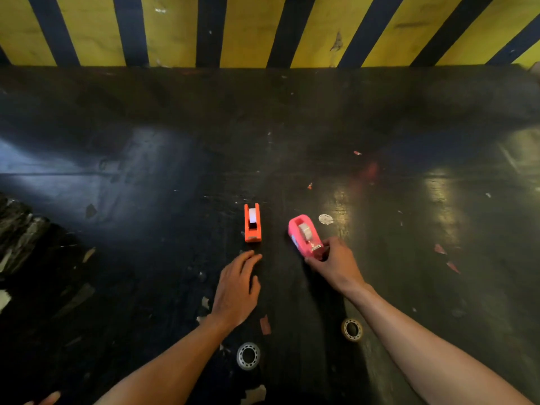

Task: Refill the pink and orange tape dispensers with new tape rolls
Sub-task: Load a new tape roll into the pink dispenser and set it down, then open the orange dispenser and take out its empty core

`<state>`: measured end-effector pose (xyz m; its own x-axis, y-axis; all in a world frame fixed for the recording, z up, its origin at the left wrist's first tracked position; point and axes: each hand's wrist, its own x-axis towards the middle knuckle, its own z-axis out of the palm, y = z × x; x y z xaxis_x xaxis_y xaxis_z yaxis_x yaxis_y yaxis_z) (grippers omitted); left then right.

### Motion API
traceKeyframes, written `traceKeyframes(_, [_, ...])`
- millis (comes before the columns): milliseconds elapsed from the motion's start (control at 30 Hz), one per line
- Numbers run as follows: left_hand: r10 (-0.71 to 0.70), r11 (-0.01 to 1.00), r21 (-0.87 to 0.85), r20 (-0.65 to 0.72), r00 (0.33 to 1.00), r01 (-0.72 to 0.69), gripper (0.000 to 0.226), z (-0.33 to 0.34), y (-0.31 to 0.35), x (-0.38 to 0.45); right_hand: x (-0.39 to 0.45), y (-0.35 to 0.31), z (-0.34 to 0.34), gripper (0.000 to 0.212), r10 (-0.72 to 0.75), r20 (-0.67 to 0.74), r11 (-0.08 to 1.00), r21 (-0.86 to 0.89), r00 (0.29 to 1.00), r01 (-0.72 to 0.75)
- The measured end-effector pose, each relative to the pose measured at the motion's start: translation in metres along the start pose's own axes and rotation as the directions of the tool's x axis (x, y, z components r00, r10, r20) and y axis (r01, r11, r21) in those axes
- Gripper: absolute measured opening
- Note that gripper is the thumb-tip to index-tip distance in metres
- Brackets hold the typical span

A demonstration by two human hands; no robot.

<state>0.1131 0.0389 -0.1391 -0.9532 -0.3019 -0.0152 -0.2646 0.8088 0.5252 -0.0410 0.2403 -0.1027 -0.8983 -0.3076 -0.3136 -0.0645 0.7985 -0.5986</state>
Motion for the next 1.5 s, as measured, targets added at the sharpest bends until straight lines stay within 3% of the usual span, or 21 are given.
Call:
traceKeyframes(133, [-0.179, 0.967, 0.187, 0.027, 0.983, 0.171, 0.075, 0.004, -0.013, -0.005, 0.006, -0.016, 0.006, 0.054, 0.097, -0.074, 0.995, 0.035, 0.993, -0.095])
traceKeyframes(233, [-0.233, 0.935, 0.288, 0.054, 0.971, 0.208, 0.074, 0.006, -0.010, -0.003, 0.010, -0.025, 0.009, 0.061, 0.133, -0.107, 0.991, 0.027, 0.985, -0.131])
traceKeyframes(467, [-0.244, 0.936, 0.275, 0.056, 0.968, 0.220, 0.074, 0.005, -0.008, -0.001, 0.012, -0.030, 0.009, 0.069, 0.177, -0.083, 0.984, 0.023, 0.981, -0.175])
traceKeyframes(600, [-0.277, 0.954, 0.130, 0.032, 0.960, 0.271, 0.066, -0.012, -0.006, 0.006, 0.013, -0.030, -0.002, 0.085, 0.221, -0.007, 0.966, 0.140, 0.975, -0.218])
traceKeyframes(667, [-0.300, 0.954, -0.002, 0.004, 0.954, 0.300, 0.063, -0.025, -0.007, 0.017, 0.010, -0.037, -0.006, 0.065, 0.148, -0.180, 0.975, 0.191, 0.972, -0.113])
traceKeyframes(733, [-0.334, 0.924, -0.196, 0.004, 0.943, 0.328, 0.063, -0.034, -0.007, 0.036, 0.007, -0.052, -0.006, 0.036, -0.023, -0.370, 0.971, 0.211, 0.929, 0.108])
traceKeyframes(767, [-0.356, 0.890, -0.297, 0.024, 0.934, 0.347, 0.064, -0.037, -0.007, 0.048, 0.006, -0.063, -0.004, 0.029, -0.096, -0.380, 0.958, 0.216, 0.920, 0.190])
traceKeyframes(800, [-0.377, 0.851, -0.374, 0.054, 0.924, 0.369, 0.065, -0.040, -0.005, 0.059, 0.007, -0.074, 0.001, 0.028, -0.150, -0.328, 0.945, 0.231, 0.933, 0.233])
traceKeyframes(867, [-0.405, 0.790, -0.448, 0.129, 0.905, 0.418, 0.063, -0.044, 0.000, 0.082, 0.012, -0.095, 0.014, 0.041, -0.179, -0.098, 0.938, 0.282, 0.979, 0.200])
traceKeyframes(967, [-0.435, 0.709, -0.502, 0.242, 0.867, 0.495, 0.055, -0.046, 0.007, 0.104, 0.021, -0.117, 0.035, 0.057, -0.093, 0.224, 0.932, 0.363, 0.970, 0.005])
traceKeyframes(1033, [-0.443, 0.676, -0.514, 0.289, 0.849, 0.528, 0.048, -0.047, 0.011, 0.105, 0.024, -0.122, 0.045, 0.057, -0.040, 0.325, 0.905, 0.413, 0.945, -0.104])
traceKeyframes(1100, [-0.442, 0.649, -0.538, 0.309, 0.842, 0.538, 0.041, -0.049, 0.013, 0.098, 0.023, -0.119, 0.052, 0.050, -0.024, 0.354, 0.878, 0.455, 0.935, -0.149])
traceKeyframes(1267, [-0.476, 0.503, -0.652, 0.338, 0.812, 0.567, 0.022, -0.047, 0.017, 0.065, 0.000, -0.095, 0.058, 0.022, 0.058, 0.262, 0.800, 0.565, 0.963, -0.202])
traceKeyframes(1367, [-0.465, 0.355, -0.742, 0.387, 0.796, 0.569, 0.017, -0.048, 0.031, 0.041, -0.022, -0.083, 0.053, 0.007, 0.094, 0.223, 0.742, 0.634, 0.970, -0.218])
traceKeyframes(1500, [-0.441, 0.163, -0.787, 0.481, 0.758, 0.595, 0.022, -0.046, 0.045, 0.021, -0.042, -0.064, 0.050, 0.006, 0.089, 0.267, 0.636, 0.726, 0.959, -0.261])
